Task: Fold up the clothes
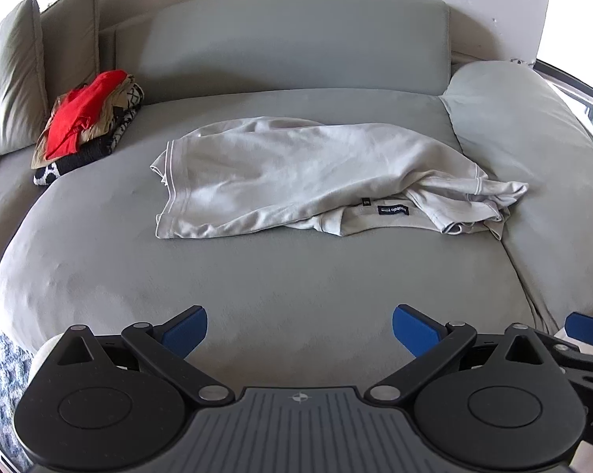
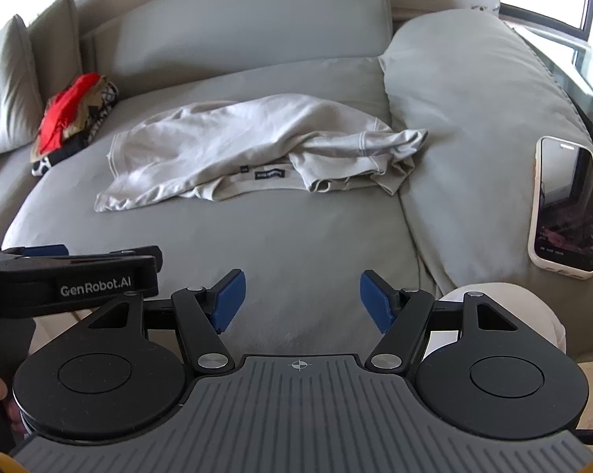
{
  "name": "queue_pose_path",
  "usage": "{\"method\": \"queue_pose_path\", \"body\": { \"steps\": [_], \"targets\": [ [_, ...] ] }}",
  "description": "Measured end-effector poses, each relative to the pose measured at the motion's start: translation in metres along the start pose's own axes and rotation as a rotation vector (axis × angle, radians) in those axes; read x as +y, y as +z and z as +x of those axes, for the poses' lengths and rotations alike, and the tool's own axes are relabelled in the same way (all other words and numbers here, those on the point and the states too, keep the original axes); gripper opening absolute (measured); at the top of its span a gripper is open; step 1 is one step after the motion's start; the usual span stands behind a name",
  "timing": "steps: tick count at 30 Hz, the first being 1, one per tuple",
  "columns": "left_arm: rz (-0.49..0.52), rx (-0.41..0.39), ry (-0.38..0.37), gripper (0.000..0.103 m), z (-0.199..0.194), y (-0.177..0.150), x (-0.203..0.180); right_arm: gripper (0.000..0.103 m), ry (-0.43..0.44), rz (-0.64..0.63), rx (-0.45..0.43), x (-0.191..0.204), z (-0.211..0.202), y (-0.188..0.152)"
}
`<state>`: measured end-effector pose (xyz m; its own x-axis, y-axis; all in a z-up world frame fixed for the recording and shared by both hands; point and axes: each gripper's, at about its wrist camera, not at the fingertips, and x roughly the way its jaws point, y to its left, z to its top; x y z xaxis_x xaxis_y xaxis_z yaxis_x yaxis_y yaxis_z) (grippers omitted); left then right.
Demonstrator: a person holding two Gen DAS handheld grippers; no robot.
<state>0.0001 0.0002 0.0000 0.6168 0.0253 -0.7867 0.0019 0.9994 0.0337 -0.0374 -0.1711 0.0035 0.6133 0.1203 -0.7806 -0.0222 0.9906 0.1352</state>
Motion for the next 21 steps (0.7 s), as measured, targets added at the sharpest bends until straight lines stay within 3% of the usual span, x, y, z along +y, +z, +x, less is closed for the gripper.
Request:
{"method": "queue_pose_path", "body": {
  "steps": [21],
  "targets": [
    [0.014, 0.024, -0.002, 0.102, 0.0052, -0.0034, 0.0016, 0.074, -0.012, -0.002, 0.003, 0.0036, 0.0029, -0.0003]
  ]
}}
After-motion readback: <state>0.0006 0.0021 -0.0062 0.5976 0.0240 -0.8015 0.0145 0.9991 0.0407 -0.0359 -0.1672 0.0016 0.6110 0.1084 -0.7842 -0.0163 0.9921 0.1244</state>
